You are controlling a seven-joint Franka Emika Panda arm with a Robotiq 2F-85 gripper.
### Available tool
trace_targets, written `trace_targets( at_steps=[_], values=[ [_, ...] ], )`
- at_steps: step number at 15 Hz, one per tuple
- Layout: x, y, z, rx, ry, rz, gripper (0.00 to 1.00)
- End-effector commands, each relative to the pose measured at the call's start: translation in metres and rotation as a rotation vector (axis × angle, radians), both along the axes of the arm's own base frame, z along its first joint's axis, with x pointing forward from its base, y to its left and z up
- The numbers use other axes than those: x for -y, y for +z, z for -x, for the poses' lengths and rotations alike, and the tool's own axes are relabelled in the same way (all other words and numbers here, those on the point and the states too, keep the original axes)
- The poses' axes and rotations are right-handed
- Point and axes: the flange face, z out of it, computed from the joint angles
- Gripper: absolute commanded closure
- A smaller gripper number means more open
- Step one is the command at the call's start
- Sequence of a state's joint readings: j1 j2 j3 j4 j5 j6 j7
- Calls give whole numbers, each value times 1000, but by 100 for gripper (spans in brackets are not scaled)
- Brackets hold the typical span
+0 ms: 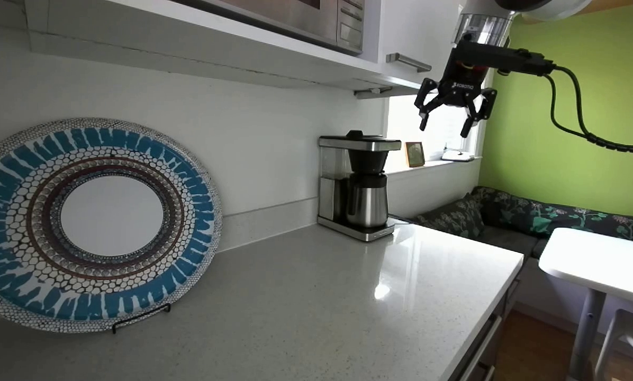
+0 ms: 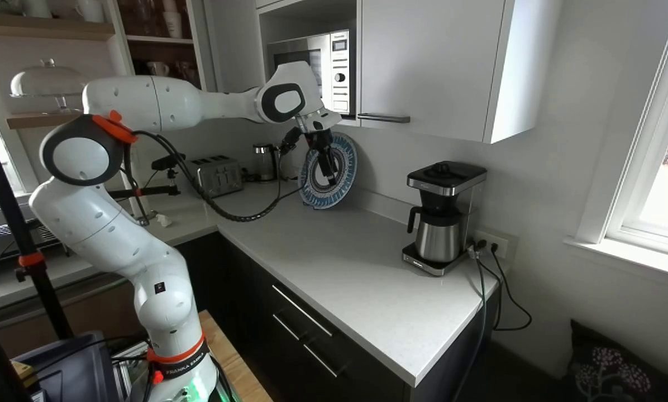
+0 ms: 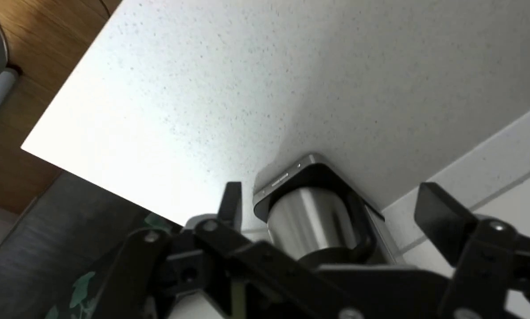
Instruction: Open the top cupboard door and remove the cup and put it on top of the kitchen countertop
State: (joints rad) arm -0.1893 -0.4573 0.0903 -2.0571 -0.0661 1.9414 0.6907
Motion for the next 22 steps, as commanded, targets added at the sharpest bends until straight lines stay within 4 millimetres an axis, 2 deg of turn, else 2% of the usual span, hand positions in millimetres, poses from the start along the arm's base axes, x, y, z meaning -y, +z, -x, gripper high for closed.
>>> trace_targets(
  at_steps=[1, 9, 11, 14, 18, 22],
  values=[
    [18, 24, -1, 71, -92, 48, 0],
    [72, 77, 29, 156, -157, 50, 0],
    [80, 89, 35, 178, -172, 40, 0],
    [82, 105, 37, 194, -173, -19, 0],
    [75, 124, 38, 221, -160, -41, 0],
    [71, 144, 33, 293, -130, -62, 0]
  ],
)
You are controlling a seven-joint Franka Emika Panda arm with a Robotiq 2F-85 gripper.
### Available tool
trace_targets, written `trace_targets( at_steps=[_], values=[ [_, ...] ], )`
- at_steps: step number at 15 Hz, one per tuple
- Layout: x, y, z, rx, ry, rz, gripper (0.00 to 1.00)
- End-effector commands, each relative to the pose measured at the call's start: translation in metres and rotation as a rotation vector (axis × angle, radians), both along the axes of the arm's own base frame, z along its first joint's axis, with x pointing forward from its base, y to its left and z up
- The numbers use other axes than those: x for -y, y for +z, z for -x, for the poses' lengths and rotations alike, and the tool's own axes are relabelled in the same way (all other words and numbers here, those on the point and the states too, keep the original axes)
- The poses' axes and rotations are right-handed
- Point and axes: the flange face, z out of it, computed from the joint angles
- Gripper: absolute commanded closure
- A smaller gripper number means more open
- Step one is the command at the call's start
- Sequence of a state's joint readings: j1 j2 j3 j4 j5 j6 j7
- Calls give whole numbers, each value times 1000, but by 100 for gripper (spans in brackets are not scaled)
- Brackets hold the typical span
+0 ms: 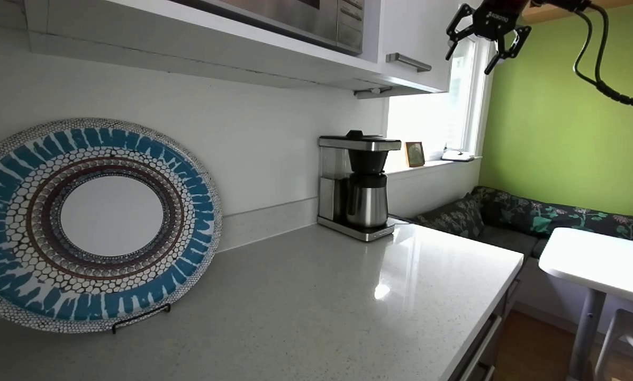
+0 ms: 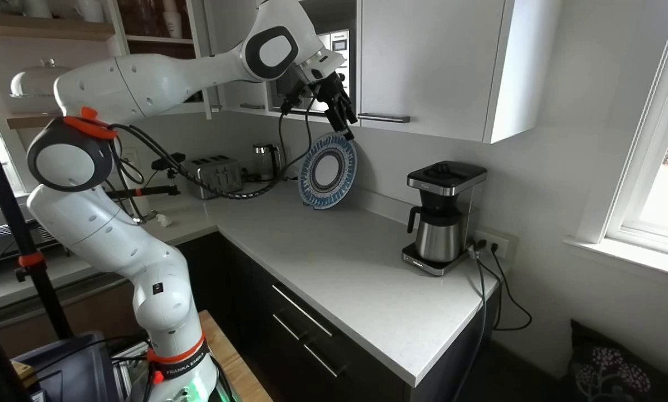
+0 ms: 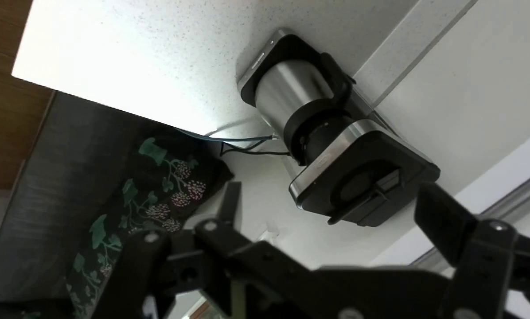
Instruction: Open the top cupboard door and remove the cup and put it on top of the kitchen countertop
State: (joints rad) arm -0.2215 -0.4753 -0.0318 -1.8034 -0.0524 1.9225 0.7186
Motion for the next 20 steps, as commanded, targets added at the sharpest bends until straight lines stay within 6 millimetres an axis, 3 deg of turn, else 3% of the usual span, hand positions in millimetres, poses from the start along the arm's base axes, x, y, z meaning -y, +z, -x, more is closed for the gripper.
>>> trace_targets(
  at_steps=[1, 8, 20],
  values=[
    [-5, 14, -9, 40, 39, -25, 0],
    [-24, 11, -42, 116, 77, -61, 0],
    [-30, 1, -81, 191, 50, -128, 0]
  ],
)
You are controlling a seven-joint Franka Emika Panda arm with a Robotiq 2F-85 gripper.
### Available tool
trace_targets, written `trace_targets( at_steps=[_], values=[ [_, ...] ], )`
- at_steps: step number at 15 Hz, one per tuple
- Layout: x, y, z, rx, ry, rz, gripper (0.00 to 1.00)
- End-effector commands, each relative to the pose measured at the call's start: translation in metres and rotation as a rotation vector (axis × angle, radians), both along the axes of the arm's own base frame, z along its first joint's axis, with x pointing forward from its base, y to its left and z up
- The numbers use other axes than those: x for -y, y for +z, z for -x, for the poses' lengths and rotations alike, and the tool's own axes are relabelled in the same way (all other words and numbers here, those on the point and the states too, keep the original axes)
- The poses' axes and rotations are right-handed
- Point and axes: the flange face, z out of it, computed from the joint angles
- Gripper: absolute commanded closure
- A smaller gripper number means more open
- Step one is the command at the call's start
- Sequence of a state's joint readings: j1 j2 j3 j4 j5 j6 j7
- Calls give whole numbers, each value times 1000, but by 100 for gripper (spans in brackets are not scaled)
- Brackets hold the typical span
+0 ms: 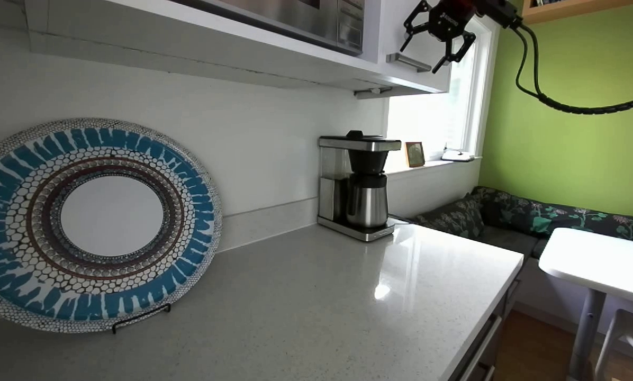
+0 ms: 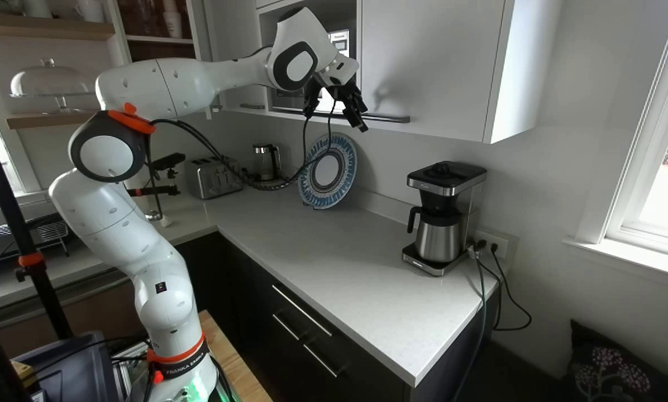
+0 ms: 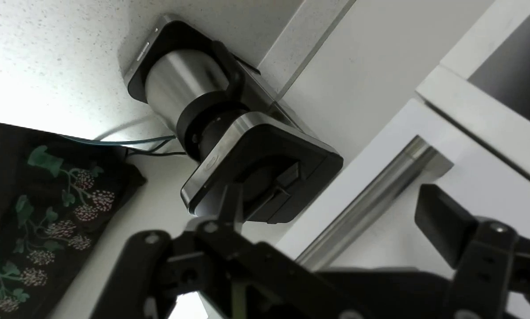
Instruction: Open the top cupboard door and remove the cup and put it on top of the kitchen countertop
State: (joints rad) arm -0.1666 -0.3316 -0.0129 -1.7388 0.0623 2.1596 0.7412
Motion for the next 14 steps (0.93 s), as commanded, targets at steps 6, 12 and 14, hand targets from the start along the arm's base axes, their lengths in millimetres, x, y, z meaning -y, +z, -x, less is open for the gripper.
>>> trace_targets(
  at_steps=[6, 12, 14],
  values=[
    [-3, -4, -22, -10, -67, -92, 0],
    [6, -16, -26, -73, -128, -107, 0],
    [9, -19, -24, -98, -133, -92, 0]
  ],
)
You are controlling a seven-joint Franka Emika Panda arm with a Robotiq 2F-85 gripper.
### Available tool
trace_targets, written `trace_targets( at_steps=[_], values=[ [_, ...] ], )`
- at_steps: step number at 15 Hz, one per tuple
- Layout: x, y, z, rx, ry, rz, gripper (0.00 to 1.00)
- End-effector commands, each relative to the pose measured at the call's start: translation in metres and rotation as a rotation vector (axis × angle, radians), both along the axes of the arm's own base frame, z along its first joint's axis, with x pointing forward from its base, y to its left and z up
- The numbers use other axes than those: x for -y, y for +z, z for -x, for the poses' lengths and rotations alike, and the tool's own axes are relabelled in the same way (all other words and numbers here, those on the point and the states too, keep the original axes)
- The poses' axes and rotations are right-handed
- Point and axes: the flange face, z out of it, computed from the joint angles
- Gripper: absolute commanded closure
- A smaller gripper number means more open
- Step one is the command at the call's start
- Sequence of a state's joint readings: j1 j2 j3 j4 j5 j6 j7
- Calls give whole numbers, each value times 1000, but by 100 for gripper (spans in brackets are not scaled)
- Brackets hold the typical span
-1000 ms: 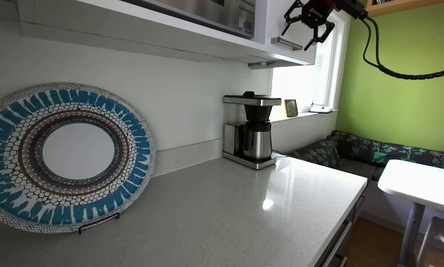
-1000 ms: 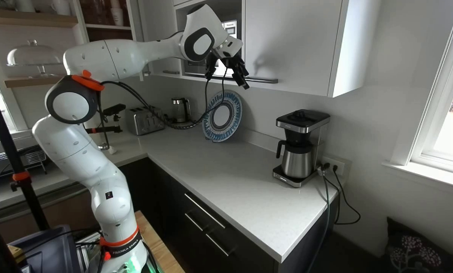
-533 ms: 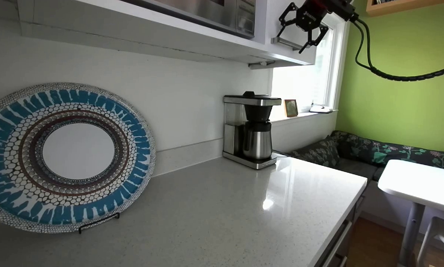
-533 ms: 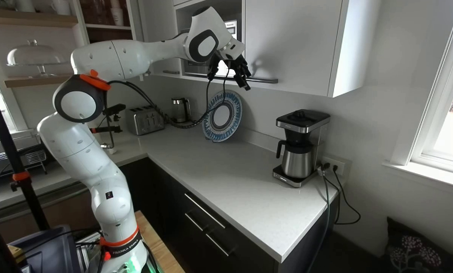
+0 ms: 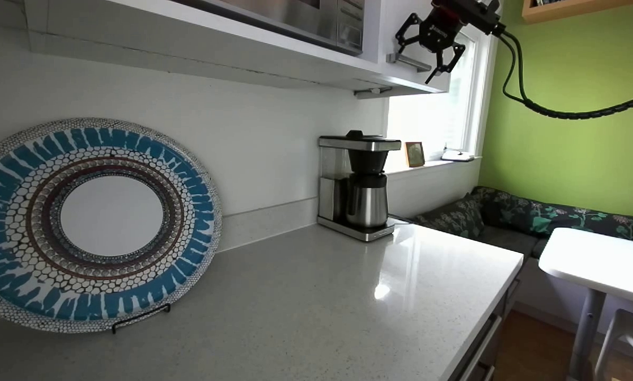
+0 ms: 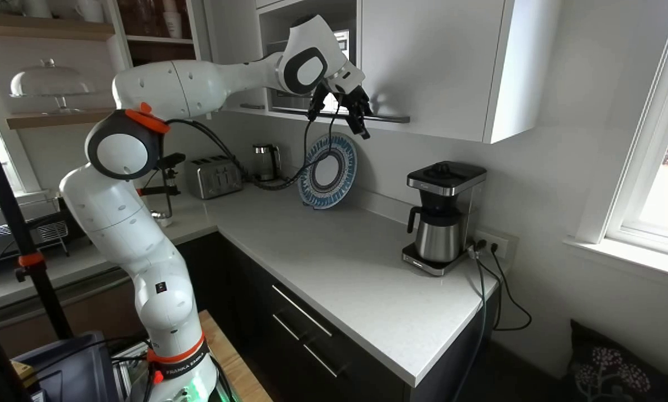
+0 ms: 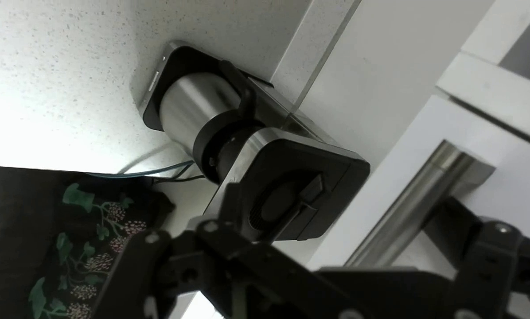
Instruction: Open the top cupboard door and remove the cup and put it on top of the kitchen countertop
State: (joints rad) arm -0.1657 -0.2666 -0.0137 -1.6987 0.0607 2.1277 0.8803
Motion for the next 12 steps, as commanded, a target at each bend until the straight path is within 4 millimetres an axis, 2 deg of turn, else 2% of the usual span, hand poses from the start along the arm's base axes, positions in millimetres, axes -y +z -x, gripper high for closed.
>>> trace_targets(
  at_steps=[1, 5, 12],
  values=[
    [7, -3, 2, -66, -20, 28, 0],
    [17, -6, 19, -127, -10, 106, 0],
    [60, -3, 72, -225, 69, 214, 0]
  ],
)
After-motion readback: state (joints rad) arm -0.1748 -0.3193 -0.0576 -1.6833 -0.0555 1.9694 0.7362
